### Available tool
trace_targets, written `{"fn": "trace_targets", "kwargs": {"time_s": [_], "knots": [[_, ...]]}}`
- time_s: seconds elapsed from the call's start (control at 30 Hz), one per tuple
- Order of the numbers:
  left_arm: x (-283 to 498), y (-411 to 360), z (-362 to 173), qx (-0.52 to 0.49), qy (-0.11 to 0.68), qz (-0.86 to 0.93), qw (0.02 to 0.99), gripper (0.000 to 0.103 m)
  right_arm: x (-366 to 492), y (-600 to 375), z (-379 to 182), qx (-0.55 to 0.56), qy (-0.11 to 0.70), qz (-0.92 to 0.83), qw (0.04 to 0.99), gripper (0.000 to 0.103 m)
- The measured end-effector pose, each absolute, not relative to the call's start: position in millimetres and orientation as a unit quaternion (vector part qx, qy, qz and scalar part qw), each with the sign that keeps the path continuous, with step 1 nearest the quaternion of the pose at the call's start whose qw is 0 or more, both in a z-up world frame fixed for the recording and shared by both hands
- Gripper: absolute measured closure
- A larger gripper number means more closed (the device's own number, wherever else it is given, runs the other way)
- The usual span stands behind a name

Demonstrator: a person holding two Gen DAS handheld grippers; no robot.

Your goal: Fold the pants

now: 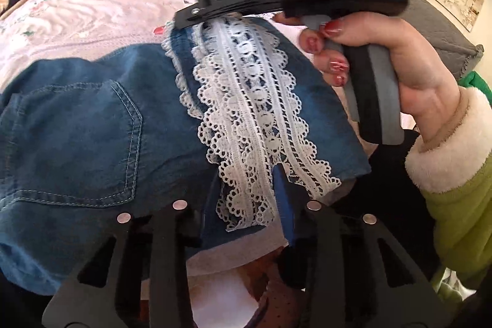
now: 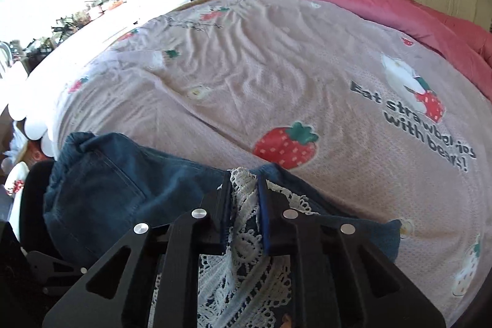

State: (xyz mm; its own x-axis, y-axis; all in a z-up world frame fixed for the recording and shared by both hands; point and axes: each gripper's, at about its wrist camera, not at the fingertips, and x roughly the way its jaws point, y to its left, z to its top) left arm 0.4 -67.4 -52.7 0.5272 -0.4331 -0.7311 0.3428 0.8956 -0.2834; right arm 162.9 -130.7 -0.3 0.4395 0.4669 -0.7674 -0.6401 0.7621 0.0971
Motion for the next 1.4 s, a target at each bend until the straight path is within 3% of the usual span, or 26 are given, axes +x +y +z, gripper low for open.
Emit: {"fn": "trace_targets", "kwargs": {"time_s": [0.17, 0.37, 0.77, 1.13, 1.4], "knots": [[-1.8, -69.4, -58.4, -0.044, 0.438, -0.217, 0.871, 0.076, 166.0, -117.1, -15.6, -0.134, 0.429, 0.313, 0.837, 0.088], [1.7, -74.9, -63.0, -0.039, 0.44, -0.215, 0.871, 0.075, 156.8, -127.0, -3.8, -0.117, 0.402, 0.324, 0.849, 0.07], [4.2, -73.9, -67.0, -0.044, 0.44, -0.217, 0.87, 0.074, 118.7, -162.9, 44.1, -0.079, 0.318, 0.345, 0.88, 0.067], [4.2, -68.6, -63.7, -0.045, 0.44, -0.217, 0.87, 0.073, 138.0, -143.9, -32.4, -0.117, 0.467, 0.317, 0.817, 0.067], [1.2, -58.9, -56.3, -0.053, 0.438, -0.211, 0.872, 0.065, 136.3, -154.7, -18.3, -0.064, 0.46, 0.332, 0.821, 0.065]]}}
